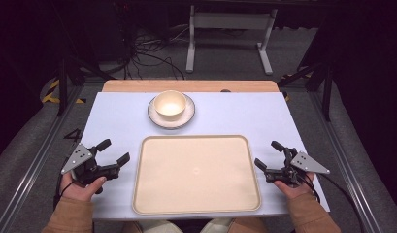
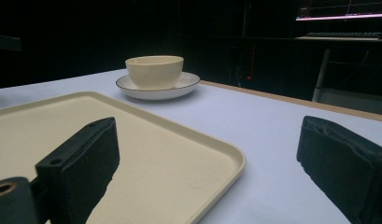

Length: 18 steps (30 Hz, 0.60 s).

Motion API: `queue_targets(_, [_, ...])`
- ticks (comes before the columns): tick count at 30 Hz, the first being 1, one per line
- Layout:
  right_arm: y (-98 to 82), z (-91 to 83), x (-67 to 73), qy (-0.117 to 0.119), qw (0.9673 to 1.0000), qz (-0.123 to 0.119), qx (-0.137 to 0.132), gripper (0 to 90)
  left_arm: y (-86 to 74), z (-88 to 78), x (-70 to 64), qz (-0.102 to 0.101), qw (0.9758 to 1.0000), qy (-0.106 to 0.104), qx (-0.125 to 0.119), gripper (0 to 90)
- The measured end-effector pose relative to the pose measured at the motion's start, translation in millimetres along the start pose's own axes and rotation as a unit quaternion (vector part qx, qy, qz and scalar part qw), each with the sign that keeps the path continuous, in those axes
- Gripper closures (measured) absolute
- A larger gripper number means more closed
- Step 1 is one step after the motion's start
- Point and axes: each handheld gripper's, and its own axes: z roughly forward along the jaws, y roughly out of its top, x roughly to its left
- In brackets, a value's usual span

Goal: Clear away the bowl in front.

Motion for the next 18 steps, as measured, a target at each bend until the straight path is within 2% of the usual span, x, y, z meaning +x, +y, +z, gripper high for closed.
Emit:
queue_targets(7, [0.0, 0.0, 0.1, 0.0, 1.0, -0.003, 0.0, 6.5, 6.8, -0.3, -3.0, 0.01, 1.0, 0.0, -0.001, 9.7])
queue_targets(14, [0.0, 0.0, -0.2, 0.0, 1.0, -0.001, 0.001, 6.5, 18.1, 5.4, -0.6, 0.003, 1.0, 0.003, -0.003, 10.5])
queue_targets(18, [0.0, 0.1, -0.2, 0.0, 1.0, 0.0, 0.001, 6.5, 25.1, 9.8, 1.5, 0.012, 0.9999, 0.005, 0.002, 10.5])
